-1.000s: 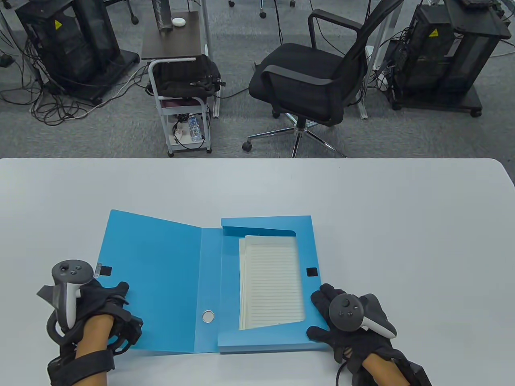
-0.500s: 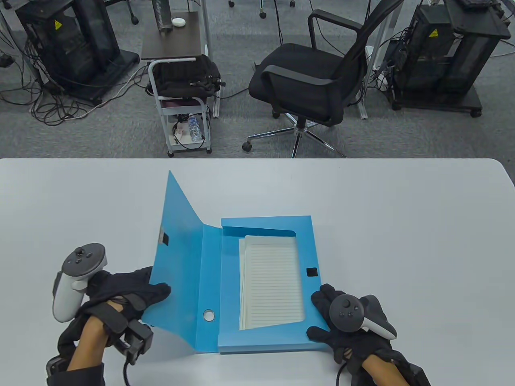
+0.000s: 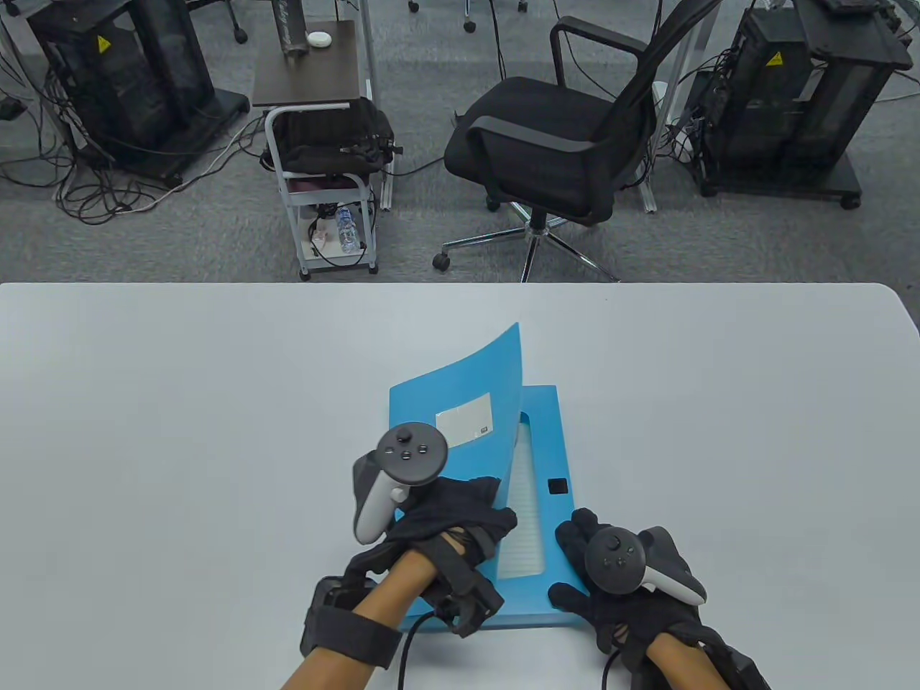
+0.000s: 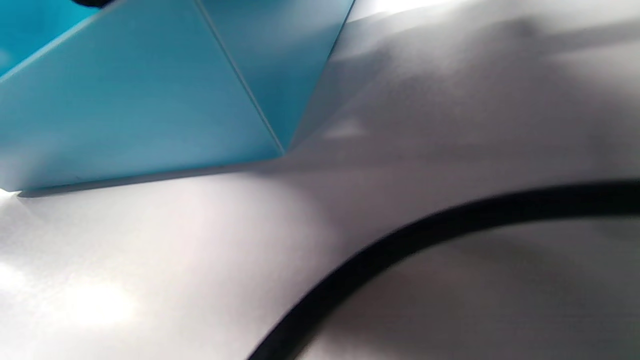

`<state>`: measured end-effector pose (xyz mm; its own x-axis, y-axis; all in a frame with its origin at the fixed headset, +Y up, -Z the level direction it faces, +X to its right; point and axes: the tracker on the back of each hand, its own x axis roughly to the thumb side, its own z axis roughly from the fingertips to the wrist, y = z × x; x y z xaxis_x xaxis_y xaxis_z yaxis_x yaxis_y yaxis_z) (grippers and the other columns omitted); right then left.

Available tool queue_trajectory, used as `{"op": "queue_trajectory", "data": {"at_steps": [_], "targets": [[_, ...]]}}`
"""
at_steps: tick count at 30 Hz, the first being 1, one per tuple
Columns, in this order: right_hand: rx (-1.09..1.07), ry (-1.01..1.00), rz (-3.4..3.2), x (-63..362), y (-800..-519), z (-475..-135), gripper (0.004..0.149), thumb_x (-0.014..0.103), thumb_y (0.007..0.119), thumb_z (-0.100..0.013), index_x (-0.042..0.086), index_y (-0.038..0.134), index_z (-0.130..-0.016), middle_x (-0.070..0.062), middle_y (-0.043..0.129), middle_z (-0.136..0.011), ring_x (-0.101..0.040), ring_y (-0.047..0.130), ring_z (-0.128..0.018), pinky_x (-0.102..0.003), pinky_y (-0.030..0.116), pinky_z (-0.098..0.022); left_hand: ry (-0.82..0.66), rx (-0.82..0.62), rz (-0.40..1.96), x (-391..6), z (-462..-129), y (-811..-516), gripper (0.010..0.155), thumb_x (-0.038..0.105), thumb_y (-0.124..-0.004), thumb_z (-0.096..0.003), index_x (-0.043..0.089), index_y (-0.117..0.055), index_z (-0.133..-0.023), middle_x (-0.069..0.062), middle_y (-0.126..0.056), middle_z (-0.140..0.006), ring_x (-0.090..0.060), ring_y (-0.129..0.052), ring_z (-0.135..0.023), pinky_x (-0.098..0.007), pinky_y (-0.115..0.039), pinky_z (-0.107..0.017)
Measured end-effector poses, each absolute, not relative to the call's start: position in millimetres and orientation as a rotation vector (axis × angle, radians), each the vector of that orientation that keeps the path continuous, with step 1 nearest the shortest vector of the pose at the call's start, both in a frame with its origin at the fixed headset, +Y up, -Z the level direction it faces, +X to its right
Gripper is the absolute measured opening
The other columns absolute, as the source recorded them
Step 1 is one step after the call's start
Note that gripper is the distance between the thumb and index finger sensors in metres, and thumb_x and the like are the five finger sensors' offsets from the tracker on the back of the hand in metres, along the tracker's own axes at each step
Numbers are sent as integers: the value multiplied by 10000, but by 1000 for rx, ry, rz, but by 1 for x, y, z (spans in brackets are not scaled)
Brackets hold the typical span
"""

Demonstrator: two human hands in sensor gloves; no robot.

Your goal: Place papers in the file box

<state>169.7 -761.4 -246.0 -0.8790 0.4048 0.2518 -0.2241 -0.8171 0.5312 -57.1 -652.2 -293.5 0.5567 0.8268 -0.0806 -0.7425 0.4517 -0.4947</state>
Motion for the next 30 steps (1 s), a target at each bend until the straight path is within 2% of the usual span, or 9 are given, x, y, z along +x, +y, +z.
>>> {"op": "queue_trajectory", "data": {"at_steps": [5, 8, 19, 20, 23, 26, 30], "targets": [[512, 706, 2656, 170, -762, -246, 803, 610, 494, -496, 240, 17, -1027, -81, -140, -1088, -437, 120, -1038, -710, 138, -718, -162, -567, 809, -20, -300, -685, 595, 269, -860, -383, -81, -730, -846, -350, -897, -609, -460, -1094, -329, -462, -968, -185], [514, 705, 2653, 169, -762, -245, 803, 608, 496, -498, 238, 18, -1027, -83, -140, -1088, -435, 125, -1039, -709, 141, -720, -151, -576, 758, -10, -304, -692, 587, 270, -866, -381, -89, -746, -831, -352, -902, -583, -455, -1096, -293, -455, -971, -157], [517, 726, 2624, 171, -762, -245, 804, 604, 497, -501, 234, 13, -1027, -85, -144, -1085, -437, 120, -1038, -710, 136, -716, -145, -611, 433, 39, -308, -701, 599, 320, -868, -379, -77, -762, -815, -376, -885, -527, -452, -1084, -211, -448, -956, -85], [530, 740, 2617, 172, -763, -245, 812, 615, 463, -478, 235, 3, -1029, -84, -151, -1086, -444, 104, -1036, -712, 124, -714, -149, -600, 406, 43, -307, -700, 603, 320, -870, -372, -82, -763, -808, -377, -886, -521, -452, -1085, -202, -450, -955, -80], [496, 701, 2561, 184, -759, -246, 708, 551, 378, -492, 251, 53, -1044, -47, -73, -1134, -457, 68, -1032, -711, 105, -706, -158, -584, 336, 51, -304, -701, 610, 332, -867, -373, -83, -758, -806, -377, -887, -520, -449, -1088, -198, -450, -952, -78], [387, 680, 2616, 201, -756, -248, 704, 524, 382, -518, 209, 30, -1040, -96, -101, -1116, -466, 14, -1012, -720, 51, -681, -147, -583, 311, 55, -302, -702, 620, 352, -859, -378, -75, -749, -813, -387, -872, -524, -455, -1083, -189, -455, -946, -71], [341, 686, 2585, 217, -759, -251, 743, 553, 411, -517, 202, 17, -1039, -104, -129, -1104, -467, -30, -996, -721, 11, -661, -152, -576, 232, 66, -297, -704, 643, 393, -826, -388, -65, -728, -828, -402, -853, -536, -464, -1080, -178, -462, -938, -64]]}}
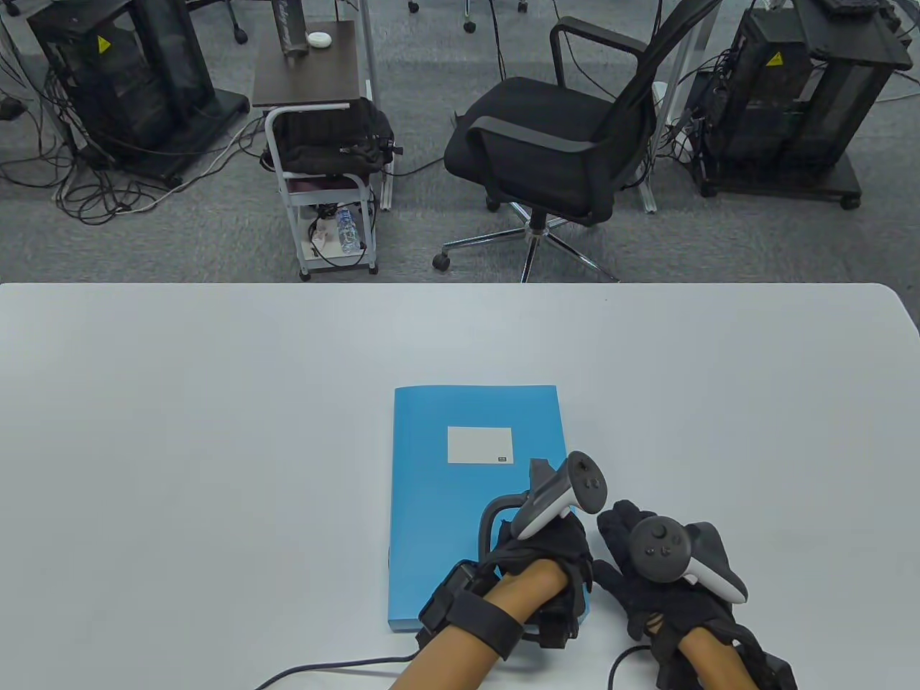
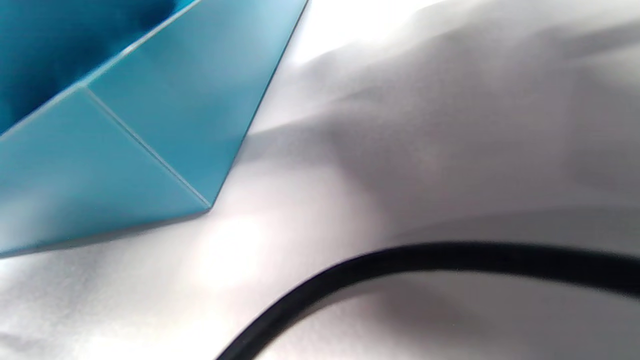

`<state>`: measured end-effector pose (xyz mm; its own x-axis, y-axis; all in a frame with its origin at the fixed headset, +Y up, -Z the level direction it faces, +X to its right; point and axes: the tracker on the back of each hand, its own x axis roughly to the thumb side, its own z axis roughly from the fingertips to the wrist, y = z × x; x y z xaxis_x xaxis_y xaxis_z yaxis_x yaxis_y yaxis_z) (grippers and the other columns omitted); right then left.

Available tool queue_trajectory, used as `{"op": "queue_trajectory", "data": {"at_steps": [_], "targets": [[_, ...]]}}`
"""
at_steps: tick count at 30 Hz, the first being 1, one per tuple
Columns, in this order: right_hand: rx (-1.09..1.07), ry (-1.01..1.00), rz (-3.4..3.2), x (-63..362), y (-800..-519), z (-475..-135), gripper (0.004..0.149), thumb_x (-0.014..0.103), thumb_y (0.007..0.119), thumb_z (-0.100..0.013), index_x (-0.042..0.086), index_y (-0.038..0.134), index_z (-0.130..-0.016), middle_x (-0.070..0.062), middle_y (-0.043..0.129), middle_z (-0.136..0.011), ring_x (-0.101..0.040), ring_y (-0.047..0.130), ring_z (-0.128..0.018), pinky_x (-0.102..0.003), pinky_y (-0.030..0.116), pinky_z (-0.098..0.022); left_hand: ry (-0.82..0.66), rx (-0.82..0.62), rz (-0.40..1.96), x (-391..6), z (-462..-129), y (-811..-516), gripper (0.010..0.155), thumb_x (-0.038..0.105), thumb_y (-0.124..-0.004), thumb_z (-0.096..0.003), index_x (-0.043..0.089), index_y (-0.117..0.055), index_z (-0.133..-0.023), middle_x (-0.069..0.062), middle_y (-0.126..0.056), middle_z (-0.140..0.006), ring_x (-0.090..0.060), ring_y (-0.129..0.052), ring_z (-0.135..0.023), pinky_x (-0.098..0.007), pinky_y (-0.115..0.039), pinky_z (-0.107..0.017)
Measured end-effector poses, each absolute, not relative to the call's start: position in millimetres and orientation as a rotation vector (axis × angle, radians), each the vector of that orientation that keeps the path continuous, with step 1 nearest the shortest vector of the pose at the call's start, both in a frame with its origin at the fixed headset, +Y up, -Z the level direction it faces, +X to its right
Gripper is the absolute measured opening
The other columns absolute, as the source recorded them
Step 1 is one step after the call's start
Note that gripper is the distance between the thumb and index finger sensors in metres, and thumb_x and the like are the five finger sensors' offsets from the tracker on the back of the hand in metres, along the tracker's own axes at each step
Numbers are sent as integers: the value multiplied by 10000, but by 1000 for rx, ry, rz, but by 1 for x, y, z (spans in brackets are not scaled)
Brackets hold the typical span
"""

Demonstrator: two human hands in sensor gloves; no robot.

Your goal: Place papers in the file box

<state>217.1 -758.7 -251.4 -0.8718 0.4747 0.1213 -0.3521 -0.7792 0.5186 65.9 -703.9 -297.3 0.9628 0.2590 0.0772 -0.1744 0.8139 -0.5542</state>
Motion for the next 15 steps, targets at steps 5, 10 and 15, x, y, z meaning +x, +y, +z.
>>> {"op": "queue_trajectory", "data": {"at_steps": [5, 10, 15], "targets": [[323, 697, 2617, 219, -761, -253, 746, 554, 407, -508, 206, 13, -1038, -102, -136, -1101, -467, -42, -993, -719, 4, -659, -155, -566, 157, 73, -295, -707, 615, 460, -776, -392, 14, -748, -814, -392, -854, -538, -460, -1084, -161, -462, -934, -56], [276, 638, 2607, 227, -757, -255, 752, 561, 419, -512, 205, 21, -1041, -104, -129, -1103, -468, -38, -994, -718, 3, -660, -158, -621, 240, 61, -297, -706, 571, 463, -726, -388, 101, -762, -828, -379, -830, -575, -460, -1088, -196, -472, -937, -88], [258, 635, 2624, 230, -756, -257, 768, 573, 439, -513, 207, 19, -1041, -102, -132, -1103, -465, -43, -994, -717, 0, -658, -169, -559, 377, 42, -287, -700, 630, 482, -719, -388, 90, -787, -877, -379, -824, -610, -463, -1085, -219, -475, -931, -111]]}}
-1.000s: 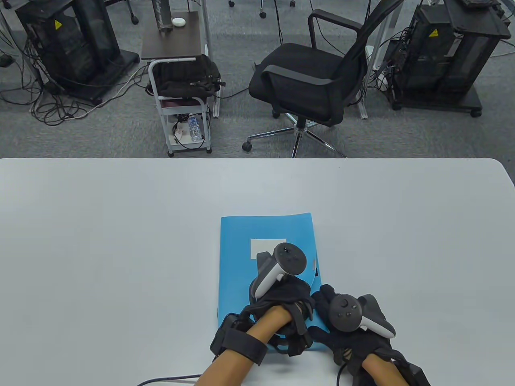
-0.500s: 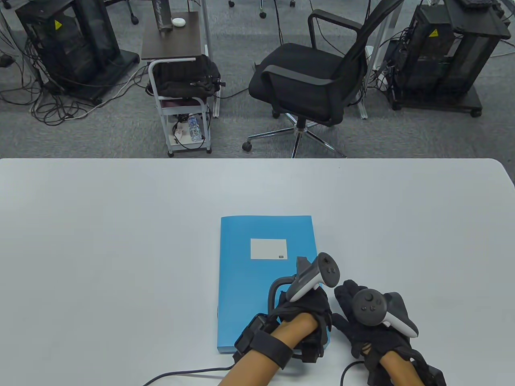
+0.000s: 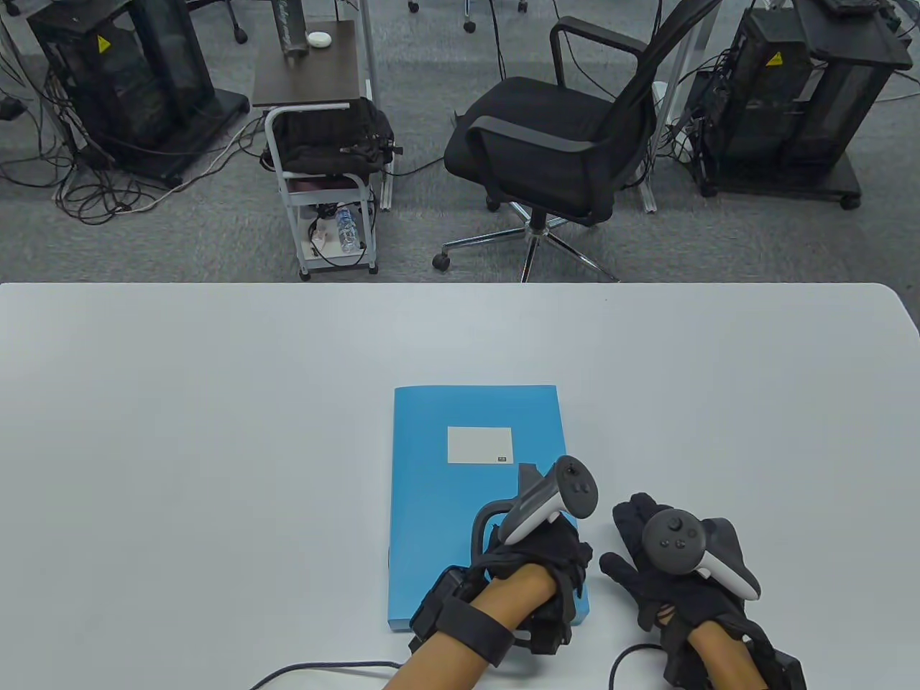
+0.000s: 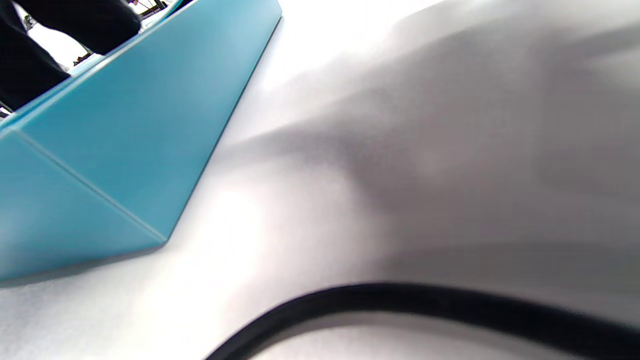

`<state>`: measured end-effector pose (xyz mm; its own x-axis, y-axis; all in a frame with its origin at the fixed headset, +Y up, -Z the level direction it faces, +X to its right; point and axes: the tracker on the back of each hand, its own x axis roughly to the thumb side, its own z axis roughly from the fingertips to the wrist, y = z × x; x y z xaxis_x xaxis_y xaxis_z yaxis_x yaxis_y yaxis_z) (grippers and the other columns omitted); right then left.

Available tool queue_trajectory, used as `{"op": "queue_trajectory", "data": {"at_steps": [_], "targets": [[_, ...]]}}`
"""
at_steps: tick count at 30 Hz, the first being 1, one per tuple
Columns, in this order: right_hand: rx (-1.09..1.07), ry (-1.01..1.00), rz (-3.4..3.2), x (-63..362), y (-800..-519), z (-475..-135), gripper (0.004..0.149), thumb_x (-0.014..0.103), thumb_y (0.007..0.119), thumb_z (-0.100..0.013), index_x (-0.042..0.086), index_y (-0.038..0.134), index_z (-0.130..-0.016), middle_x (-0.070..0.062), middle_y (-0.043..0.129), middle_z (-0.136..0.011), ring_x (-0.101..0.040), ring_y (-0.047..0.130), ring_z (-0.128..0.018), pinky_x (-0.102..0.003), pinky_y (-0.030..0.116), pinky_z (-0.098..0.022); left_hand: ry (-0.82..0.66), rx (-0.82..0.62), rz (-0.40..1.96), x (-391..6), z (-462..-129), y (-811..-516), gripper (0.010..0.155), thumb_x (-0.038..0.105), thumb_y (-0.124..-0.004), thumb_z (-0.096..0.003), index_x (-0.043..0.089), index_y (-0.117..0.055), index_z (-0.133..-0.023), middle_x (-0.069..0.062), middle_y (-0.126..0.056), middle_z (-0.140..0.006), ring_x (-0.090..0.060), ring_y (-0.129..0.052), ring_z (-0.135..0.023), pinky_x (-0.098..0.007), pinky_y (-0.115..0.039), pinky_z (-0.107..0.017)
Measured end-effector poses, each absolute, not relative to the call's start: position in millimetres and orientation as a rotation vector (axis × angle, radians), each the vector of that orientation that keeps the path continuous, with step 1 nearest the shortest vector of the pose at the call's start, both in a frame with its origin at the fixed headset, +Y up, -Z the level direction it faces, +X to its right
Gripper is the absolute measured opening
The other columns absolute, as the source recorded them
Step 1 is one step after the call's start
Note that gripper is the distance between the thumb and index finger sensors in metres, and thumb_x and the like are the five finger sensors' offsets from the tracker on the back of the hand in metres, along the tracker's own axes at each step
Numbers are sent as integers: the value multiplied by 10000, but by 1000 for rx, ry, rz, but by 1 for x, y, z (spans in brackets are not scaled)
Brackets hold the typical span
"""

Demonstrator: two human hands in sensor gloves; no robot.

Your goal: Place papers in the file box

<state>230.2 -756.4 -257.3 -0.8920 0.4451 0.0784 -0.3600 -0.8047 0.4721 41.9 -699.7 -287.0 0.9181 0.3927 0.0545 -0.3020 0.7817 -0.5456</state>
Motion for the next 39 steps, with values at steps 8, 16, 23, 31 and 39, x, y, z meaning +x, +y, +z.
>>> {"op": "queue_trajectory", "data": {"at_steps": [8, 16, 23, 31, 39], "targets": [[232, 599, 2638, 235, -757, -259, 807, 602, 475, -503, 204, 27, -1044, -123, -117, -1107, -460, -38, -997, -718, -2, -659, -177, -86, 507, -59, -251, -666, 732, 564, -742, -372, 258, -601, -1023, -180, -548, -1069, -496, -654, -938, -630, -533, -688], [201, 634, 2657, 238, -758, -262, 808, 606, 477, -503, 215, 30, -1050, -124, -179, -1078, -462, -114, -976, -718, -27, -651, -134, 41, 513, -196, -250, -691, 908, 687, -811, -306, 386, -460, -1088, -27, -197, -1206, -346, -15, -1118, -564, 217, -637], [146, 592, 2712, 243, -757, -265, 878, 645, 516, -475, 254, -47, -1023, -116, -253, -1035, -467, -164, -960, -723, -34, -644, 53, -26, 453, -260, -258, -733, 991, 752, -791, -274, 445, -329, -1096, 32, 30, -1163, -361, 166, -1041, -668, 196, -581], [101, 633, 2749, 245, -765, -271, 922, 664, 541, -455, 274, -96, -997, -113, -272, -1020, -462, -173, -959, -723, -38, -642, 120, -161, 413, -275, -266, -761, 1018, 773, -780, -264, 473, -264, -1089, 51, 149, -1102, -363, 232, -991, -709, 176, -556], [89, 634, 2736, 247, -767, -270, 922, 663, 542, -455, 274, -95, -997, -113, -272, -1021, -460, -172, -960, -722, -40, -641, 187, -224, 389, -289, -262, -771, 1021, 790, -753, -253, 488, -232, -1078, 67, 162, -1087, -358, 241, -977, -723, 151, -567]]}}
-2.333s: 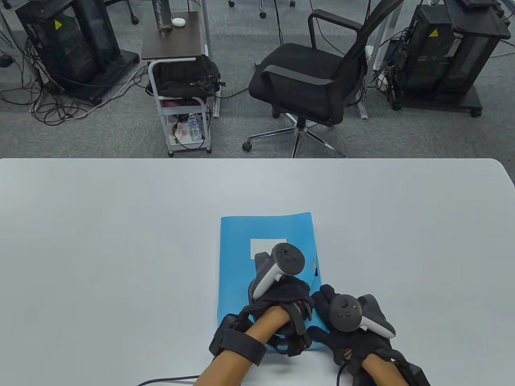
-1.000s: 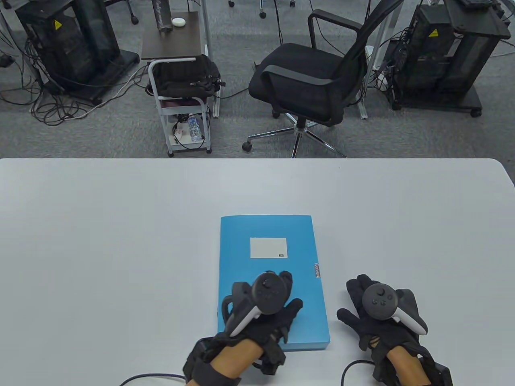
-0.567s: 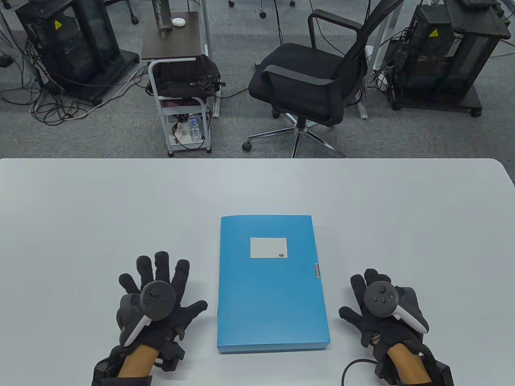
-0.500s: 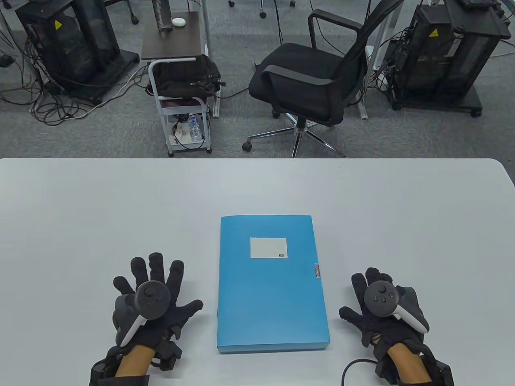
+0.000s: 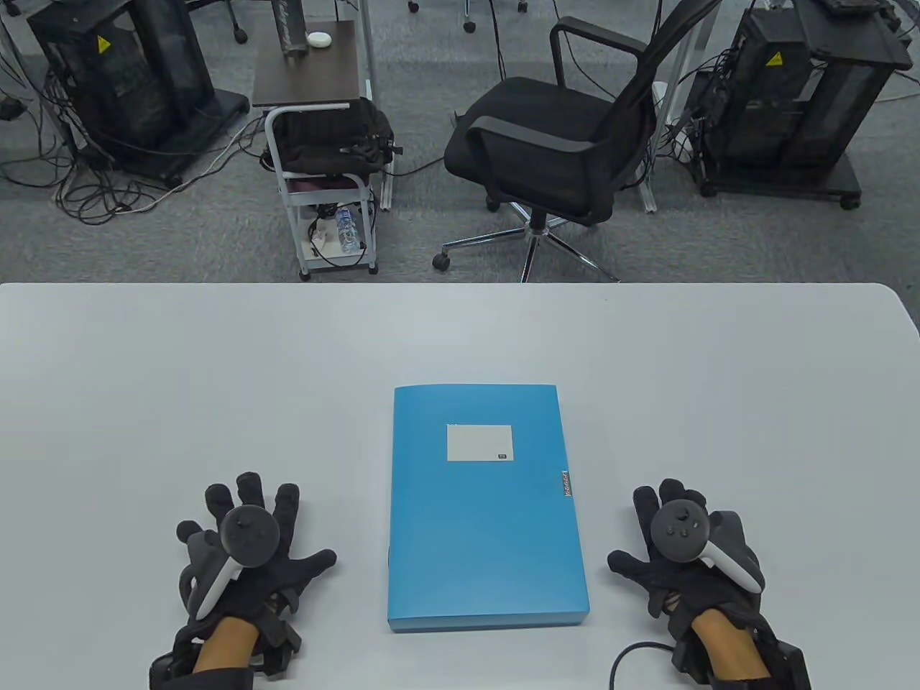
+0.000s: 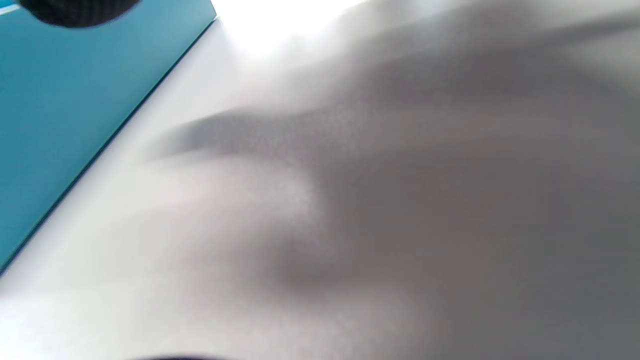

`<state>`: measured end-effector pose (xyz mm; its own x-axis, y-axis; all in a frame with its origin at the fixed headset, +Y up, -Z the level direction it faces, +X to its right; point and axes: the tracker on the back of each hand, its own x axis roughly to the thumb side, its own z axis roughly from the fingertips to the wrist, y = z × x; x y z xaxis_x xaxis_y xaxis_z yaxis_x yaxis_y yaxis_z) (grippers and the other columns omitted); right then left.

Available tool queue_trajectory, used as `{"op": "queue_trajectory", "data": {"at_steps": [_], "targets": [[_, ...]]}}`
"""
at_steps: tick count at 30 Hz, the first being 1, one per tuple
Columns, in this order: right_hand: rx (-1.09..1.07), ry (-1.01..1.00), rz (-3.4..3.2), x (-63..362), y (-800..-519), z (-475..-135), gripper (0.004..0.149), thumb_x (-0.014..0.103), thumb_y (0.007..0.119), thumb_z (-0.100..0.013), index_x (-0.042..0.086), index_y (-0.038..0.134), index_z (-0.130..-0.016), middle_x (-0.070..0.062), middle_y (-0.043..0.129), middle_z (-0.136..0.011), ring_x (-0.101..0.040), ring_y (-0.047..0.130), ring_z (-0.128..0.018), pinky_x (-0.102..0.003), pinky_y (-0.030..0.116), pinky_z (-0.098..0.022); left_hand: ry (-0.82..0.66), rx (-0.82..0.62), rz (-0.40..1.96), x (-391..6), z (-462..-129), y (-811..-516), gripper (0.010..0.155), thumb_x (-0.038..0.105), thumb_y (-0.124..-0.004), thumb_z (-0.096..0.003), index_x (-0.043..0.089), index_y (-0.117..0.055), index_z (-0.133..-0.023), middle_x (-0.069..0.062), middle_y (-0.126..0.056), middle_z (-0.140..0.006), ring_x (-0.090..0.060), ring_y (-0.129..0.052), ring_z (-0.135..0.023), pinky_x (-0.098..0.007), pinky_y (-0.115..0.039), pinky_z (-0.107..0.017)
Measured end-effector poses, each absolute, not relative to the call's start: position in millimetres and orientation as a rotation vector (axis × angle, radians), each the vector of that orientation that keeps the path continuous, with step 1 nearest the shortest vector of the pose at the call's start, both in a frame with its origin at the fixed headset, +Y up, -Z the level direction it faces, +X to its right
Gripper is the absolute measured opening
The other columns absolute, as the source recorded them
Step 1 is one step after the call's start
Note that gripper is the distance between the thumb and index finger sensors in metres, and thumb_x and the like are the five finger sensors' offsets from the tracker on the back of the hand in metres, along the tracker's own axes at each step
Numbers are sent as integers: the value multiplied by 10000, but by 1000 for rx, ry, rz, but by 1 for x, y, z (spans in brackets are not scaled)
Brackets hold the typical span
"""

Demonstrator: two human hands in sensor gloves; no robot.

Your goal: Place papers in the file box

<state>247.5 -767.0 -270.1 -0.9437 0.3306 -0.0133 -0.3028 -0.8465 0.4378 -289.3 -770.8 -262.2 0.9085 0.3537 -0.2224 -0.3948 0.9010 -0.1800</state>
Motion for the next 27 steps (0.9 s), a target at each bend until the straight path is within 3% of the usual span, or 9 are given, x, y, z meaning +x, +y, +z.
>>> {"op": "queue_trajectory", "data": {"at_steps": [27], "targets": [[101, 635, 2725, 253, -768, -271, 915, 658, 542, -461, 272, -87, -1001, -113, -257, -1032, -459, -158, -966, -720, -35, -648, 61, -212, 464, -271, -265, -749, 1005, 784, -734, -288, 479, -210, -1090, 35, 151, -1104, -354, 223, -995, -700, 164, -586]]}}
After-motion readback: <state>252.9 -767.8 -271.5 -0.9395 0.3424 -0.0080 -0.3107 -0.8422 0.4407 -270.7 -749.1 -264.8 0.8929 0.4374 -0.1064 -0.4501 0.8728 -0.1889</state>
